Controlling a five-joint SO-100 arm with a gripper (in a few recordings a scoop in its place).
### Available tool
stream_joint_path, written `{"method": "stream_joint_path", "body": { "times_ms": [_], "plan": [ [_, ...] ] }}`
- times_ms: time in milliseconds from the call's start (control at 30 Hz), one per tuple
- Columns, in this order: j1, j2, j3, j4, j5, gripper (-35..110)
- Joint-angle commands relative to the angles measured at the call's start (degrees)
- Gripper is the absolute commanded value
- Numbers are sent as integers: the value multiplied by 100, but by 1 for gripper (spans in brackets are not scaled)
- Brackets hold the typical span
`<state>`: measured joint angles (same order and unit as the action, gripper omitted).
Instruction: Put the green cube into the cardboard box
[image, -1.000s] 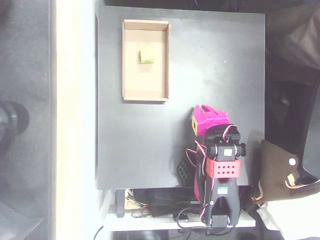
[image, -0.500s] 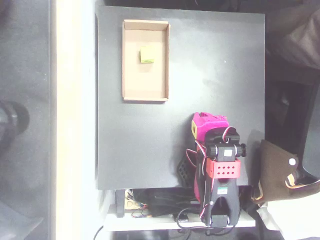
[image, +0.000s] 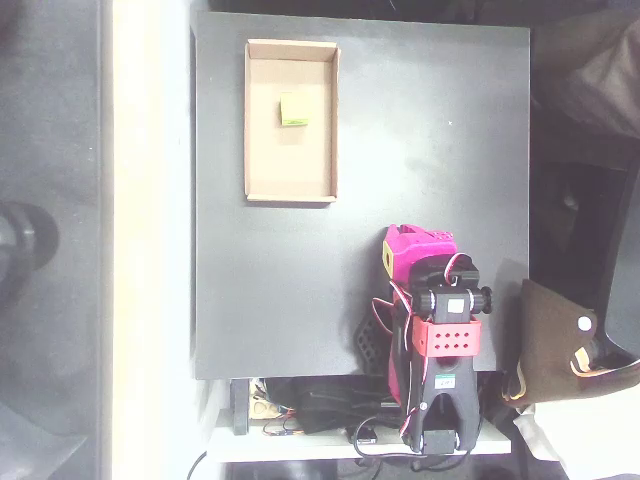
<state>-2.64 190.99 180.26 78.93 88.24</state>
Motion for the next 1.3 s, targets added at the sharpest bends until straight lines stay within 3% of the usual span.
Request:
{"method": "stream_joint_path", "body": {
  "times_ms": [0, 567, 767, 1267],
  "plan": [
    [-35, 9, 70, 123, 70, 4],
    [-35, 35, 79, 123, 105, 3],
    [-88, 44, 79, 70, 870, 3],
    [-35, 44, 70, 62, 923, 4]
  ]
}}
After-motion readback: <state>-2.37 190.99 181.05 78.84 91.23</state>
